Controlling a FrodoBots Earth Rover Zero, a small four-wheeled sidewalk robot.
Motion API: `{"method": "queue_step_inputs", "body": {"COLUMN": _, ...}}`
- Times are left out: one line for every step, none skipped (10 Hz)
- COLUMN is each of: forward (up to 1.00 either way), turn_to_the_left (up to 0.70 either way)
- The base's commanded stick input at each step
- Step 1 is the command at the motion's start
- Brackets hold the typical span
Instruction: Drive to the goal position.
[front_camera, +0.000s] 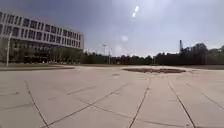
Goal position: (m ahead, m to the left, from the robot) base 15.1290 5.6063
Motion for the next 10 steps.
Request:
{"method": "queue_step_inputs", "body": {"forward": 0.7, "turn_to_the_left": -0.01}}
{"method": "queue_step_inputs", "body": {"forward": 0.7, "turn_to_the_left": -0.01}}
{"method": "queue_step_inputs", "body": {"forward": 0.7, "turn_to_the_left": -0.01}}
{"method": "queue_step_inputs", "body": {"forward": 0.7, "turn_to_the_left": -0.01}}
{"method": "queue_step_inputs", "body": {"forward": 0.7, "turn_to_the_left": -0.01}}
{"method": "queue_step_inputs", "body": {"forward": 0.7, "turn_to_the_left": -0.01}}
{"method": "queue_step_inputs", "body": {"forward": 0.7, "turn_to_the_left": -0.01}}
{"method": "queue_step_inputs", "body": {"forward": 0.7, "turn_to_the_left": -0.01}}
{"method": "queue_step_inputs", "body": {"forward": 0.7, "turn_to_the_left": -0.01}}
{"method": "queue_step_inputs", "body": {"forward": 0.7, "turn_to_the_left": -0.01}}
